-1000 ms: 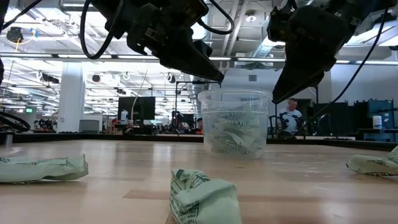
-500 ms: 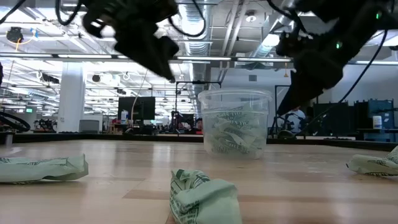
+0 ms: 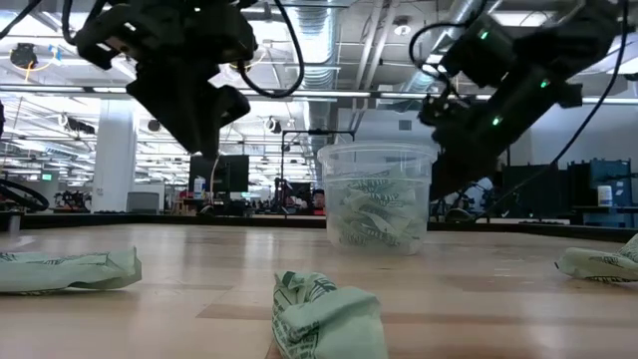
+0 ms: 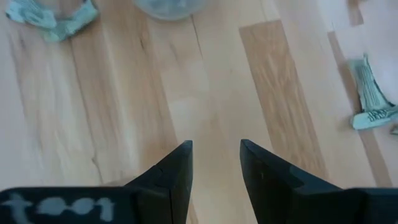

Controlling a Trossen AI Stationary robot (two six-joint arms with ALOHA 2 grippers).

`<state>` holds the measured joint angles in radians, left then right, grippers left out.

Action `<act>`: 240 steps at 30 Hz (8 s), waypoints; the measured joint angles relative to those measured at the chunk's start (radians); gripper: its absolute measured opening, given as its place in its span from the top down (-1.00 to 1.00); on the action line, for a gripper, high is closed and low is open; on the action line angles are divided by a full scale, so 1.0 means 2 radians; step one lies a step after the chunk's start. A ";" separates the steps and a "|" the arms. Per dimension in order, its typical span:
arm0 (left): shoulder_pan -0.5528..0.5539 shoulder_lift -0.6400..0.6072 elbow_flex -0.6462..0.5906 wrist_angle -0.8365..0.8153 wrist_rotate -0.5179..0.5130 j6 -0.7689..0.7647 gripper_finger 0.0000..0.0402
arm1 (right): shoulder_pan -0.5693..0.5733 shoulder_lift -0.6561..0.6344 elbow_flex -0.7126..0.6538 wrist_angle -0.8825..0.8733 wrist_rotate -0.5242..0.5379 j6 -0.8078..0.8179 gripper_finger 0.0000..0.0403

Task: Pick and place Stevia / Truvia into bins
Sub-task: Put the stevia packet into the transparent container

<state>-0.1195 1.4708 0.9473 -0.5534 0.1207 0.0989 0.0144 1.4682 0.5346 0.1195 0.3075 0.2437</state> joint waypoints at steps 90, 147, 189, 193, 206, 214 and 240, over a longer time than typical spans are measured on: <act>-0.032 0.001 -0.001 0.031 -0.072 -0.154 0.40 | -0.066 0.128 0.090 0.056 -0.158 -0.181 0.88; -0.031 0.001 -0.001 0.067 -0.094 -0.175 0.40 | -0.071 0.176 0.107 0.075 -0.131 -0.219 0.94; -0.061 0.001 -0.001 0.075 -0.131 -0.178 0.40 | 0.110 0.029 0.158 -0.080 -0.150 -0.112 0.96; -0.061 0.001 -0.001 0.076 -0.132 -0.178 0.40 | 0.109 0.040 0.158 -0.080 -0.151 -0.104 0.94; -0.061 0.001 -0.001 0.081 -0.134 -0.178 0.40 | 0.100 0.037 0.158 -0.082 -0.153 -0.095 0.61; -0.073 0.001 -0.001 0.083 -0.132 -0.195 0.40 | 0.085 -0.023 0.157 -0.161 -0.120 -0.115 0.54; -0.317 0.053 0.007 0.208 -0.246 -0.315 0.40 | 0.027 -0.204 -0.076 0.013 0.021 -0.032 0.65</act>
<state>-0.7526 1.5773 0.9611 -0.1378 -0.3716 -0.5311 0.0692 1.0593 0.3828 0.1463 0.3497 0.1795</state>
